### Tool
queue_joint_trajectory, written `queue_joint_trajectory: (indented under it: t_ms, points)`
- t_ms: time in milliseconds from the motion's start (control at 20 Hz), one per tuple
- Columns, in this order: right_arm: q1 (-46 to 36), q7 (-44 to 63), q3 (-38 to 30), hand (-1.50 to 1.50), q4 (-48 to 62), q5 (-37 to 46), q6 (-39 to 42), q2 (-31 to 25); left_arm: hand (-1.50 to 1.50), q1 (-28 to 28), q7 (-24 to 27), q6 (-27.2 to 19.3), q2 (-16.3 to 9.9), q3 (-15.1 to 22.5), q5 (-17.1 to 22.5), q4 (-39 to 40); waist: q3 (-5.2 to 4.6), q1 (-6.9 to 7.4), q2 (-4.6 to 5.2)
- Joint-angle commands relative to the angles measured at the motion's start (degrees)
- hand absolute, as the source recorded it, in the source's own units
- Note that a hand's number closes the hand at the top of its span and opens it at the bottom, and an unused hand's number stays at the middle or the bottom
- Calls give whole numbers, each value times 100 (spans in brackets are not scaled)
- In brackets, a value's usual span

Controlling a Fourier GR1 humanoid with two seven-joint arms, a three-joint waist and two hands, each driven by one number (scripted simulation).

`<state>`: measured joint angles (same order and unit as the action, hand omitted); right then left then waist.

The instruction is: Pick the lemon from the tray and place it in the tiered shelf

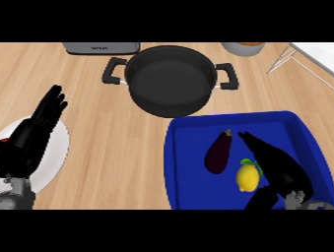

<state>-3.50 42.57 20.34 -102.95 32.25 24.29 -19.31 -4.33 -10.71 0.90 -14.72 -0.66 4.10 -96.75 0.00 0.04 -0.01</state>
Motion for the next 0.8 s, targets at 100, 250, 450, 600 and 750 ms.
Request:
queue_joint_trajectory:
  t_ms: [100, 250, 450, 600, 750]
  points:
    - [-239, 288, 99, -150, 339, 629, 237, 25, 0, 58, 123, 47, 81, -44, -172, 108, -1, 10, 1]
    - [198, 523, 3, -150, -263, 646, 557, -138, 0, 146, 143, 301, -14, -193, -24, -18, -2, -13, -6]
    - [-20, 281, -252, -150, 297, 657, 815, -102, 0, 137, 43, 307, 36, -350, -19, -59, 0, 4, -2]
    - [293, -148, -322, -150, 515, 802, 508, -108, 0, 343, -374, 131, 254, -59, -229, -701, 1, 7, -6]
    - [142, -440, -133, -150, 1179, 1168, 145, 217, 0, 198, 120, 431, 124, -394, -118, -25, 1, 13, 3]
